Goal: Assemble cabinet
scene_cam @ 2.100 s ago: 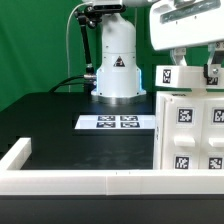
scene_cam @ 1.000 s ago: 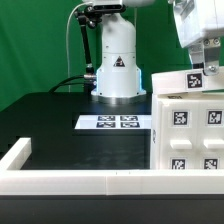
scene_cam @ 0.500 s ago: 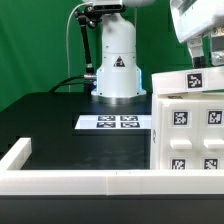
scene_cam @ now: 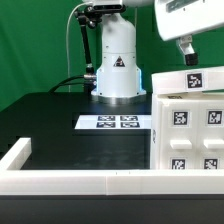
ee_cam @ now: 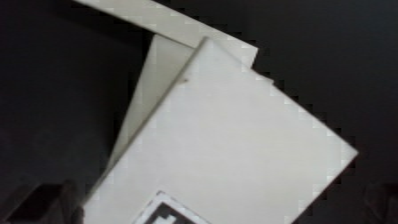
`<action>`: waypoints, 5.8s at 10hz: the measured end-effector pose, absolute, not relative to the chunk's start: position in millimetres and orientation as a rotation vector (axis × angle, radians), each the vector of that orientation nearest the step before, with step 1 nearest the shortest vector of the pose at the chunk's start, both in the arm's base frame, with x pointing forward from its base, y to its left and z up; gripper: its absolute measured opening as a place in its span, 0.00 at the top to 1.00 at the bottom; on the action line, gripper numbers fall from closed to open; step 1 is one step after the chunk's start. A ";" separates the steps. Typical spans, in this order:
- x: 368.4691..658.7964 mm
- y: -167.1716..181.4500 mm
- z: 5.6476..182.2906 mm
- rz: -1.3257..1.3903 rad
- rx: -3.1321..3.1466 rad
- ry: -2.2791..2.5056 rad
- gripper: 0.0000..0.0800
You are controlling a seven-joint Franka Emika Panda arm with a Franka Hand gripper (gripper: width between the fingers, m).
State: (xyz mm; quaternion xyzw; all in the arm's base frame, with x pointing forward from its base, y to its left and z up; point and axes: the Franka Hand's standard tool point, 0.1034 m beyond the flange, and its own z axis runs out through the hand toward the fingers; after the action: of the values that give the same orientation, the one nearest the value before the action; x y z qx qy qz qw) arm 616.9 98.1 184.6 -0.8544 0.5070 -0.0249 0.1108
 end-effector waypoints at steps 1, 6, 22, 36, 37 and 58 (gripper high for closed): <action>617.0 98.3 184.7 -0.083 -2.555 1.414 0.00; 617.3 98.2 184.8 -0.139 -2.766 0.973 0.00; 615.4 92.2 177.5 -0.251 -2.849 -1.203 0.00; 608.1 102.2 151.8 -0.111 -2.502 -1.995 0.30; 608.2 101.3 151.8 -0.111 -2.504 -1.993 0.30; 613.5 91.0 152.3 -0.182 -3.138 -0.150 0.30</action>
Offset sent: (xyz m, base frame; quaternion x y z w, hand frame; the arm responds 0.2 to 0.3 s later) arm 0.0000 0.0000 0.0000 0.0000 0.0000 -0.1296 0.9916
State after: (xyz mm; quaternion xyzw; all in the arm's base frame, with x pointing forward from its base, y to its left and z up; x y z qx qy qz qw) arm 613.5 91.0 152.3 -0.9972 -0.0478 -0.0577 -0.0027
